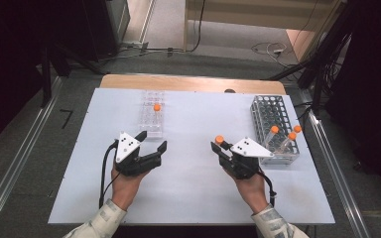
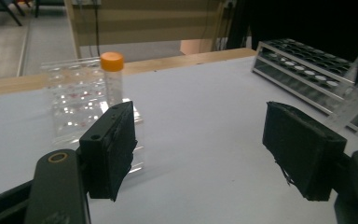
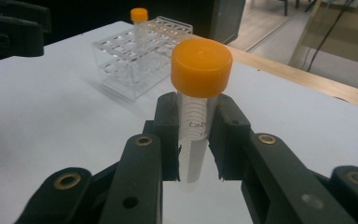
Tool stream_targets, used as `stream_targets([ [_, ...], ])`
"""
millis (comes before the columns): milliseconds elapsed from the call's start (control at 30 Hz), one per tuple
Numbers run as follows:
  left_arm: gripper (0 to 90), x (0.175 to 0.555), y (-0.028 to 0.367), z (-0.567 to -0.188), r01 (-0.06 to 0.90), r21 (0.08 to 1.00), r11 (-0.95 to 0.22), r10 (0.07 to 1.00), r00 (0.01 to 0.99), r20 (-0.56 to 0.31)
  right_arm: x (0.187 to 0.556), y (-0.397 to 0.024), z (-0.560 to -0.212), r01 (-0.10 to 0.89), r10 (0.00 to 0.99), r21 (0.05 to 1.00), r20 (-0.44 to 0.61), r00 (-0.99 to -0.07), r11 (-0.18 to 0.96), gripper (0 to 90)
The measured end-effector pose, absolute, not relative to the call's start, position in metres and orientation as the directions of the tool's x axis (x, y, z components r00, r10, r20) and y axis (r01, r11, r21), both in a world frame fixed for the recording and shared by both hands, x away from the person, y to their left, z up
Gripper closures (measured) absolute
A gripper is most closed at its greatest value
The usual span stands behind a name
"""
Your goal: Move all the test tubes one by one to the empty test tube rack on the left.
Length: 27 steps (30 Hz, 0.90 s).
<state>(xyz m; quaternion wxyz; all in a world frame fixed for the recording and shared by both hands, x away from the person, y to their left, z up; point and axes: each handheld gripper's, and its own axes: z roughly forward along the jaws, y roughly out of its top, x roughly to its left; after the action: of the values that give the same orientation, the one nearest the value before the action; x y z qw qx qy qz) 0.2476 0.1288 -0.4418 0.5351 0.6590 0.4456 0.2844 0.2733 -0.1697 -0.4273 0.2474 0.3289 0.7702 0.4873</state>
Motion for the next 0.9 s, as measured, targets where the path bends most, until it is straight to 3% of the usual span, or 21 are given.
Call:
stream_targets([
  [567,33.9,0.242,0.1,-0.428,0.249,0.968,-0.035,0.788,0.602,-0.126,0.276,-0.118,-0.44,0.252,0.661,0.888,-0.075,-0.746,0.385,72.1],
  [900,52.7,0.241,0.084,-0.426,0.224,0.97,-0.099,0.738,0.67,-0.08,0.267,-0.102,-0.438,0.226,0.622,0.888,-0.081,-0.779,0.4,72.1],
])
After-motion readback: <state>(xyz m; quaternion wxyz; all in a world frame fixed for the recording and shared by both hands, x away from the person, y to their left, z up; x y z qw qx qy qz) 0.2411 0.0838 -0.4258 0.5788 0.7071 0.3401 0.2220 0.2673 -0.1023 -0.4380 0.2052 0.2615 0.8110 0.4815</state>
